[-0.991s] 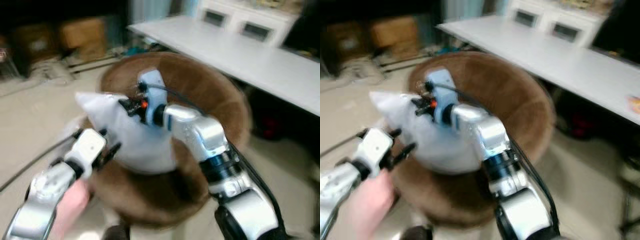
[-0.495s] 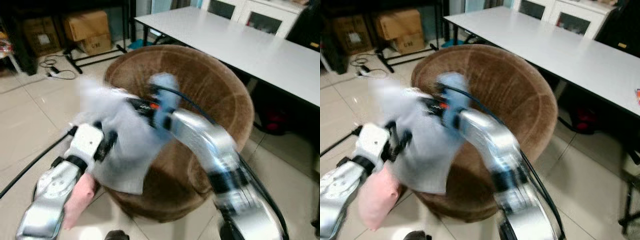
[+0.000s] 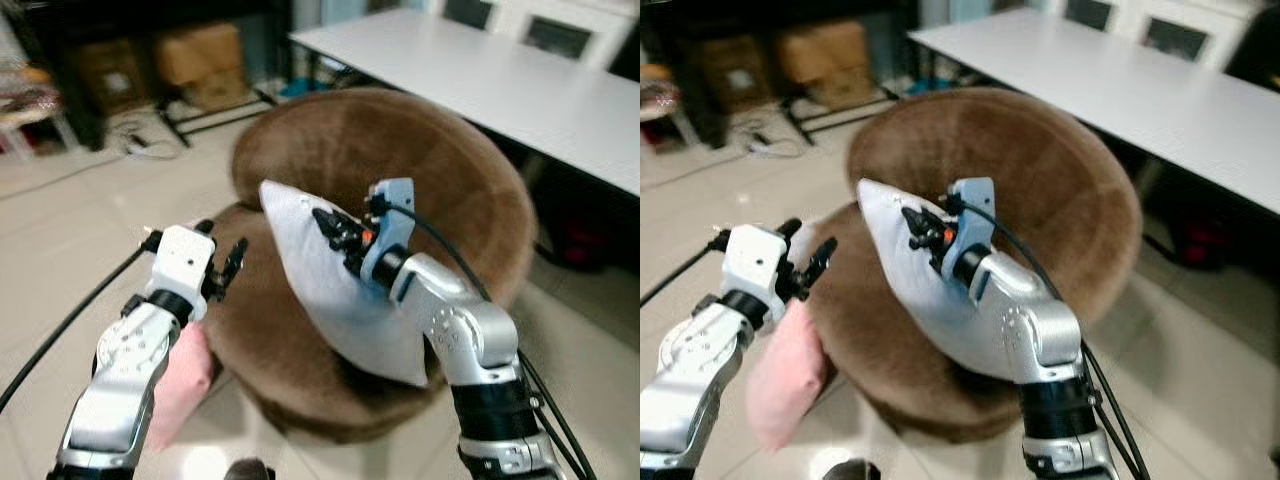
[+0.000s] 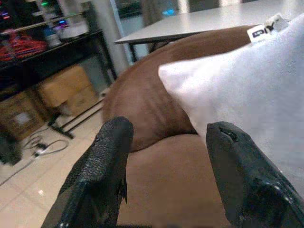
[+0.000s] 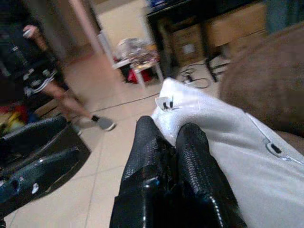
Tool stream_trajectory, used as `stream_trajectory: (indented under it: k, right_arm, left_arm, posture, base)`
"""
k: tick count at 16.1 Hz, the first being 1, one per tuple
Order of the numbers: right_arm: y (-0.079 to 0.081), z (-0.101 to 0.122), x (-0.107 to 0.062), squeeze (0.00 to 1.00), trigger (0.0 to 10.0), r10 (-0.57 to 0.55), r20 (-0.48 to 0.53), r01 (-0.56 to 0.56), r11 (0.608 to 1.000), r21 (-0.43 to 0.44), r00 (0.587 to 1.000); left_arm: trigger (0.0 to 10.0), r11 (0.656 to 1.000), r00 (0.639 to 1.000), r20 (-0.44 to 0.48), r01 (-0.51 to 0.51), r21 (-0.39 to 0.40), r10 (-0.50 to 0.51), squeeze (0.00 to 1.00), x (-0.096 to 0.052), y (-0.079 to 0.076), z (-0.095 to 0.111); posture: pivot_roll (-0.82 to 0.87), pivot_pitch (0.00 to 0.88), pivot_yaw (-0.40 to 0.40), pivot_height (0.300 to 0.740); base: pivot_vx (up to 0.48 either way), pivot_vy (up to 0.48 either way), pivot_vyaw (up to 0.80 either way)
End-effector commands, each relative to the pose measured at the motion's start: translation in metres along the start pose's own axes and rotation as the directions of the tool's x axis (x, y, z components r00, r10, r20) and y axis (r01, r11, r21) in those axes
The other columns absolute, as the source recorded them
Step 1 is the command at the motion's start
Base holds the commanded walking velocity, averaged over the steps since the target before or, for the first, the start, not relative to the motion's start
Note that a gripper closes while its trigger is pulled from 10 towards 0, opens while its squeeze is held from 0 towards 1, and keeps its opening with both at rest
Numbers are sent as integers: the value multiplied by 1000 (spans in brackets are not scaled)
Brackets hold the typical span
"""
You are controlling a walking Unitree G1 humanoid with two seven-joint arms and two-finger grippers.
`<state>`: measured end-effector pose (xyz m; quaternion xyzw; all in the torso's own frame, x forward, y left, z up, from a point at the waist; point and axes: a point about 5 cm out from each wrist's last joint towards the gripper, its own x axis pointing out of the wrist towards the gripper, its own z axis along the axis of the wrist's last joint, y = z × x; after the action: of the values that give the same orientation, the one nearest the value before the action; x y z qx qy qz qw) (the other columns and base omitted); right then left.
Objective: Move the pillow to the sofa from floor
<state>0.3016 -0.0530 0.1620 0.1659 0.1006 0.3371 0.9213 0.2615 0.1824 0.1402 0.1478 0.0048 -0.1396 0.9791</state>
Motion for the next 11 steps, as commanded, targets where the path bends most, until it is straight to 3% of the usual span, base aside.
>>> stream_trajectory:
  k: [1,2,9,11]
  right_arm:
    - [15,18,4,0,10000,62,78,-59,997,-47,995]
    - [17,18,6,0,10000,66,78,-62,997,-48,995]
    - [21,17,12,0,10000,71,71,-67,996,-62,995]
    - [20,17,13,0,10000,67,66,-62,995,-72,996]
  left_arm:
    - [10000,1000,1000,-3,-8,-1,8,0,-1,5,0]
    - [10000,1000,1000,-4,-14,2,14,0,-2,6,-1]
    - [10000,998,999,-10,-47,30,48,0,-7,13,-3]
    - [10000,999,999,-21,-26,43,27,0,-7,11,-4]
  posture:
    - [-14,0,-18,740]
    - [-5,0,-26,740]
    - [16,0,-41,740]
    - [15,0,-39,740]
  base:
    - [364,0,800]
    - [364,0,800]
    - [341,0,0]
    - [0,0,0]
